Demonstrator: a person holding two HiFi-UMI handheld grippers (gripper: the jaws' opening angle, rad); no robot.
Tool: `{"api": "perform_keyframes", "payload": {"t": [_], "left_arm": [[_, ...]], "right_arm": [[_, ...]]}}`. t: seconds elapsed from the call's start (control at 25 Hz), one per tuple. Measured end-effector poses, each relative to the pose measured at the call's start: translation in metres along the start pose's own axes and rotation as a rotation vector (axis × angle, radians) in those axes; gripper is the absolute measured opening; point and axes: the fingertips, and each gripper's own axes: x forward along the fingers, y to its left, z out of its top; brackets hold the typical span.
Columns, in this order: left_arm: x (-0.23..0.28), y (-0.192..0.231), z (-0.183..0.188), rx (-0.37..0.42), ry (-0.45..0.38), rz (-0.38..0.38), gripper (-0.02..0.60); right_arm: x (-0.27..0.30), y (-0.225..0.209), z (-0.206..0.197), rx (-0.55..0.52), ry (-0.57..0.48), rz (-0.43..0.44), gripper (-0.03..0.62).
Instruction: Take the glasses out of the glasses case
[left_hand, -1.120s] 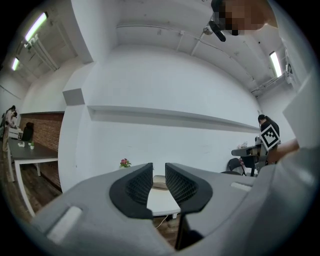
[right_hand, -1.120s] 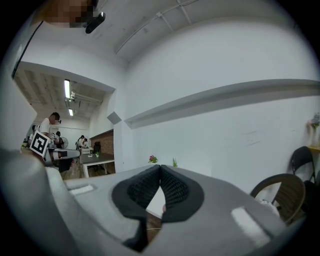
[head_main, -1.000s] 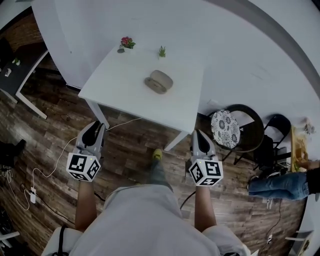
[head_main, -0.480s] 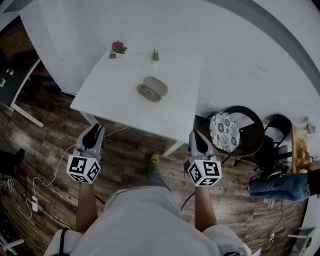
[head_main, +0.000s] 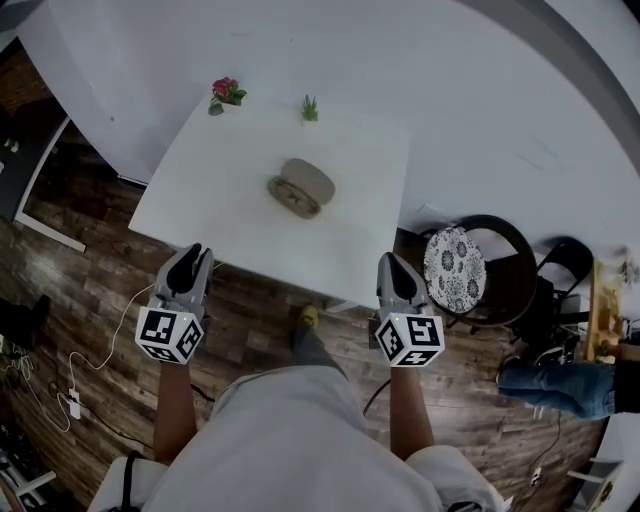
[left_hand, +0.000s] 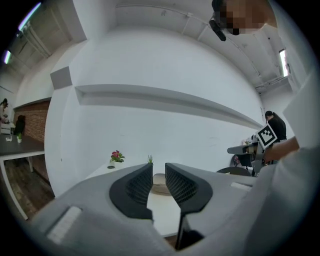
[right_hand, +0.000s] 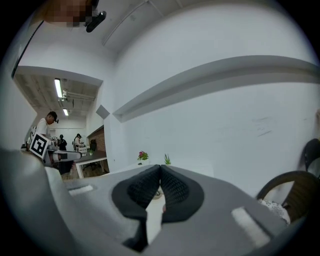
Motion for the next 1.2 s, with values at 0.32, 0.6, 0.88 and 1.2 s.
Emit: {"api": "perform_keyframes", "payload": {"t": [0.32, 0.6, 0.88, 1.2], "left_arm": [[0.093, 0.000, 0.013, 0.023, 0.038, -0.013, 0.077], [0.153, -0.002, 0.019, 0.068, 0.084, -0.018, 0.080], [0.193, -0.008, 0.024, 0.129, 0.119, -0.050, 0.083], [0.204, -0.007, 0.018, 0.122, 0.142, -0.087, 0.084]], "right_arm": [[0.078, -0.053, 0.017, 0.022, 0.020, 0.016, 0.003], [0.128, -0.091, 0.017, 0.068, 0.028, 0.033, 0.003], [0.159, -0.110, 0.015, 0.105, 0.029, 0.038, 0.003], [0.165, -0.108, 0.005, 0.096, 0.049, 0.019, 0.003]]}}
